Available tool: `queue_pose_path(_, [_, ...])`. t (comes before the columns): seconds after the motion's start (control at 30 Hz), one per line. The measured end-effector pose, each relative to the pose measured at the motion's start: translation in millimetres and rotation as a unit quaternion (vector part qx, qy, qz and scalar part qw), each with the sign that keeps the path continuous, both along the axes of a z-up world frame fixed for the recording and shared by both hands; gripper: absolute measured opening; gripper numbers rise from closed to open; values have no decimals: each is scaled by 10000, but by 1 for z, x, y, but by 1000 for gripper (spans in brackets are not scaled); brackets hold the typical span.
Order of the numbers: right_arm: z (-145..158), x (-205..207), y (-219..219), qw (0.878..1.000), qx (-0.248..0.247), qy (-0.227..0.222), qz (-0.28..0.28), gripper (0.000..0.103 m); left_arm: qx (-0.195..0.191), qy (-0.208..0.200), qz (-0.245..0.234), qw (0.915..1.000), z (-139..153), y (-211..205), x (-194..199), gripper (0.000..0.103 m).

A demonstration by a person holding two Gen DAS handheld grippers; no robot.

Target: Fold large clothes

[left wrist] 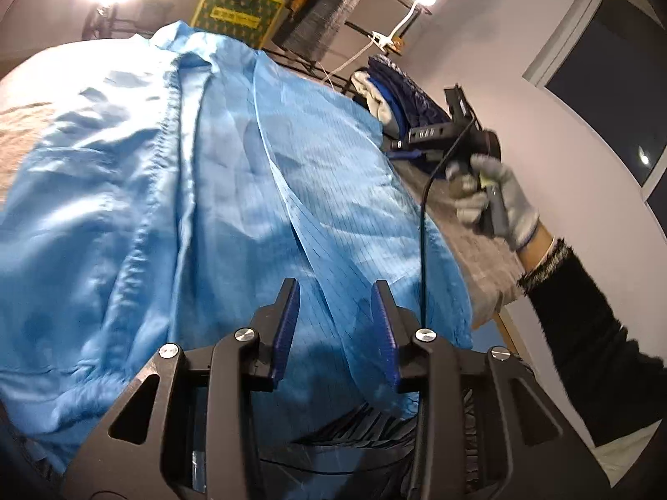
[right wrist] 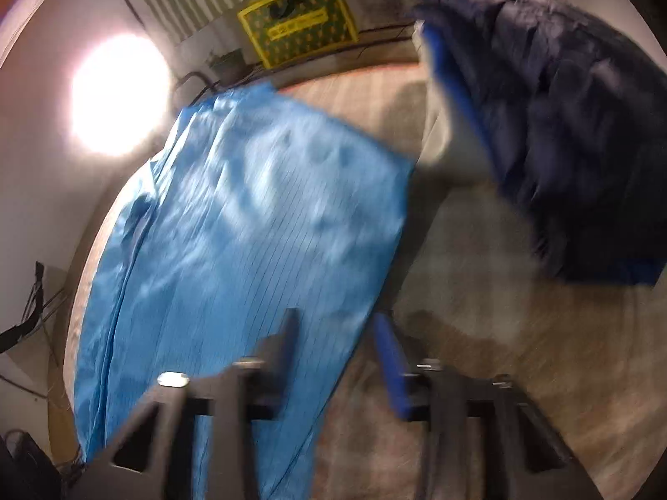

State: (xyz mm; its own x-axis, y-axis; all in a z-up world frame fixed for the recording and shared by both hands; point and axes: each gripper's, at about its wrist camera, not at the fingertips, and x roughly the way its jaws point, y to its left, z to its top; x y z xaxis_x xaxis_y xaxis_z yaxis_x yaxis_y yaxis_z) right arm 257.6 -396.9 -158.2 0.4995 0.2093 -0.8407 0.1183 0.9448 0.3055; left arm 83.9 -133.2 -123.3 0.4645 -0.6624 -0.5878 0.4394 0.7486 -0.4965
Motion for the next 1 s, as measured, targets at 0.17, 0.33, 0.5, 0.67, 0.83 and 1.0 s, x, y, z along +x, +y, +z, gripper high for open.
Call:
queue_pose_path(0.17, [1, 0, 12, 9991, -396, -160, -36, 0, -176, 322, 13, 9993, -2, 2, 10, 37])
queue_pose_path(0.33, [6, 23, 0, 9922, -1106, -236, -530, 0, -151, 458, 9, 9988, -10, -12, 17, 37])
queue_pose_path(0.5, [5, 11, -16, 9985, -46, -337, -429, 53, -215, 454, 2, 9987, -10, -12, 19, 37])
queue_pose_path(0.67, [-8, -5, -23, 9968, 581, -366, -404, 56, -218, 594, -124, 9979, -15, -19, 28, 37])
queue_pose_path(0.83, [-12, -2, -12, 9969, 494, -522, -310, 6, -133, 697, -226, 9972, -25, -30, 34, 36])
queue_pose_path(1.0, [7, 10, -5, 9965, -370, -582, -478, 0, -82, 639, -181, 9978, -23, -36, 38, 14])
